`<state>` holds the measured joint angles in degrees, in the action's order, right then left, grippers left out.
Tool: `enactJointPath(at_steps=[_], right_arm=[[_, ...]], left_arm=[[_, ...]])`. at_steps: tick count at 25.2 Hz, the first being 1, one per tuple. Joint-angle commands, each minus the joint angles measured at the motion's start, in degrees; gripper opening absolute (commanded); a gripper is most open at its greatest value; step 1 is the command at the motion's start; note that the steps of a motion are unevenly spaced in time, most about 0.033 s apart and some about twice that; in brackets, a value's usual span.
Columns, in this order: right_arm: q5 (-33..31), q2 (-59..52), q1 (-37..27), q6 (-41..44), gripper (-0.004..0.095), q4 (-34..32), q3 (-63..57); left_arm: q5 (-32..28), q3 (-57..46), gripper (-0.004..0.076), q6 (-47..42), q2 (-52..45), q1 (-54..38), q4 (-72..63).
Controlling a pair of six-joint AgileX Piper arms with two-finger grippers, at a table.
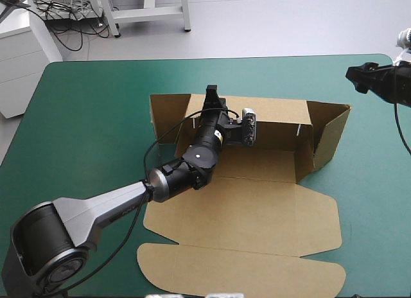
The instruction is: Fold the box
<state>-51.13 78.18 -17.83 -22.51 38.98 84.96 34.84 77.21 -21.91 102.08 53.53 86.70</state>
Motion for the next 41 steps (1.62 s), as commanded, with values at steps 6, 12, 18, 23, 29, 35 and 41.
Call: enactJointPath(at_steps=[6, 12, 18, 23, 29, 35, 41], right_arm=[[-6.5, 13.6, -0.4, 0.3, 0.0650, 1.2, 9.6], [-7.9, 18.8, 0.0, -0.1, 0.0581, 1.0, 10.7], [-7.9, 19.2, 4.7, 0.0, 0.0581, -5.1, 10.7], [-12.8, 19.2, 7.0, 1.9, 0.0575, -10.1, 10.7], [-20.5, 19.2, 6.5, 1.9, 0.0575, -11.9, 10.7], [-20.7, 18.7, 6.5, 2.7, 0.0575, -11.7, 8.4], [-20.7, 14.9, 6.5, -1.1, 0.0575, -11.4, -1.3]], left_arm=[[1.1, -6.1, -0.0010, -7.9, -2.3, 2.7, 10.6], [5.1, -10.3, -0.0010, -13.2, -2.3, 3.3, 16.6], [5.1, -10.3, -0.0010, -13.9, -2.3, 3.3, 16.6], [5.6, -10.3, -0.0010, -18.3, -2.3, 3.3, 16.6], [5.6, -10.3, -0.0010, -18.3, -2.3, 3.2, 16.6], [5.6, -10.3, -0.0010, -18.3, -2.3, 3.2, 16.6], [5.6, -10.3, -0.0010, -18.3, -2.3, 3.2, 16.6]])
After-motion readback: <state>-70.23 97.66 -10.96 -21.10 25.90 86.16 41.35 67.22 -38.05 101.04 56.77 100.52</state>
